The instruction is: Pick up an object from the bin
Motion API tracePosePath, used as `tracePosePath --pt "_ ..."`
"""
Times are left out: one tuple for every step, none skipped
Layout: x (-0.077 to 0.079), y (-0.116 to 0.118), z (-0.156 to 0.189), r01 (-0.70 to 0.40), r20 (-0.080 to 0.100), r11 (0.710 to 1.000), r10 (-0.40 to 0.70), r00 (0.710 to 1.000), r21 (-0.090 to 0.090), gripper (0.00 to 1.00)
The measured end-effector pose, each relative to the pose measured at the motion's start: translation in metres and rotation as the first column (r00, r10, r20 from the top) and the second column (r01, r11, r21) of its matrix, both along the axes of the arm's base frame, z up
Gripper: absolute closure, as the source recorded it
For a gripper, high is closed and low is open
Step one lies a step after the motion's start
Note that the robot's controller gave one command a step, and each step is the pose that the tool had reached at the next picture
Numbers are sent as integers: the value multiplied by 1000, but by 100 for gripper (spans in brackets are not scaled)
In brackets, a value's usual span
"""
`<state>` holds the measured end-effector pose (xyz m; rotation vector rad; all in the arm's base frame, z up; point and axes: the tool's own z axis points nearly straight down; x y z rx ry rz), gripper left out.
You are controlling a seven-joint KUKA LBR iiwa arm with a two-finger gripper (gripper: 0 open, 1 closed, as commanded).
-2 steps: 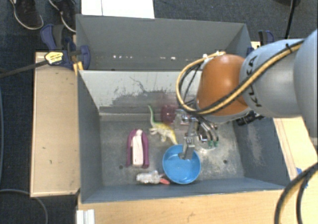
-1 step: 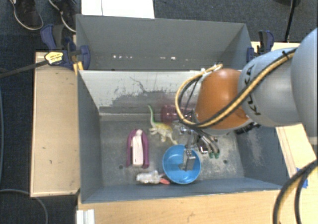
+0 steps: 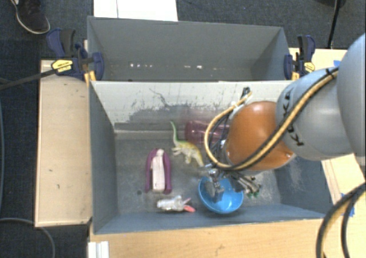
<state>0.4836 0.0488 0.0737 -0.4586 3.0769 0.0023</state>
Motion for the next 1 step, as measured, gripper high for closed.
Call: tracePosePath --pt "0 0 0 1 -1 1000 -1 1000 0 100"
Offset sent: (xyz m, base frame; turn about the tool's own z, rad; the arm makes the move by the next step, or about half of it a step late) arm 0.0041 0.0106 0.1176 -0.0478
